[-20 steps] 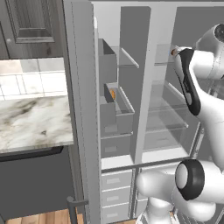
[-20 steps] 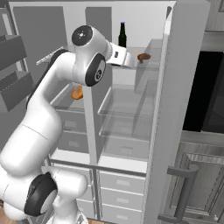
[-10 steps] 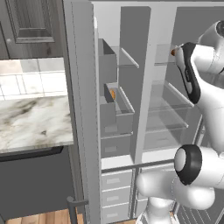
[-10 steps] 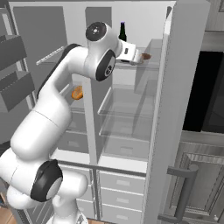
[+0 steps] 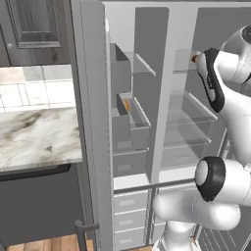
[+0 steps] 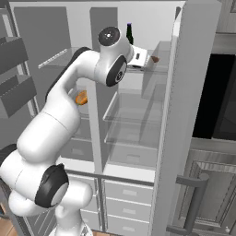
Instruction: There's a chicken drumstick in the fridge that needs to be moved to the freezer for freezing. Pick up the chicken drumstick from the fridge, place it on any shelf in the freezer, and close the fridge and freezer doors when done.
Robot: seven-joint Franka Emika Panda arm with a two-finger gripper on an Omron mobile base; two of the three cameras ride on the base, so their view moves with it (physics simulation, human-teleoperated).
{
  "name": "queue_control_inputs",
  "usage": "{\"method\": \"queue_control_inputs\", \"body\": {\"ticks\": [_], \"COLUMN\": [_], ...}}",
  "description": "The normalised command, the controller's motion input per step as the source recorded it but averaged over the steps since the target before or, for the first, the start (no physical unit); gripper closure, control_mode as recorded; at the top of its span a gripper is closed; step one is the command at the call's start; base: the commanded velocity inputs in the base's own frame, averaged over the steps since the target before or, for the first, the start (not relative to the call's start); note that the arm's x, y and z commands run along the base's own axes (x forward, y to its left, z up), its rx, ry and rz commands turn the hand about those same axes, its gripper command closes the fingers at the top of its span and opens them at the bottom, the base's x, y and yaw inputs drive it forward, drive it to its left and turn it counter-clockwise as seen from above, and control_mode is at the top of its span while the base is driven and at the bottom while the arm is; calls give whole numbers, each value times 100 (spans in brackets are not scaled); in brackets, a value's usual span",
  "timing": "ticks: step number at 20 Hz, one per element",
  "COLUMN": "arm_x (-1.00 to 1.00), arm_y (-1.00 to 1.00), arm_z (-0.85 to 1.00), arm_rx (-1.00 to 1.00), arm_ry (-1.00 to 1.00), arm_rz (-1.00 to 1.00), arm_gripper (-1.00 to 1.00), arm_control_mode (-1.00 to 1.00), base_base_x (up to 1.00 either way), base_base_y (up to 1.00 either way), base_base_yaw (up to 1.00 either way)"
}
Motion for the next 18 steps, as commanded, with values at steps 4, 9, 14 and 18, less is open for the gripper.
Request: {"method": "queue_control_inputs", "body": {"ticks": [4,9,14,18], "arm_x": [33,34,32,28], "arm_y": [0,0,-4,-9], "arm_z": [-1,-2,-3,-14], "arm_rx": [0,0,0,0], "arm_ry": [8,5,3,0], "arm_rz": [0,0,0,1], "arm_gripper": [-100,-100,-100,-100], "arm_control_mode": [-100,-100,-100,-100], "base_base_x": [0,0,0,0], "base_base_y": [0,0,0,0], "base_base_yaw": [0,0,0,0]}}
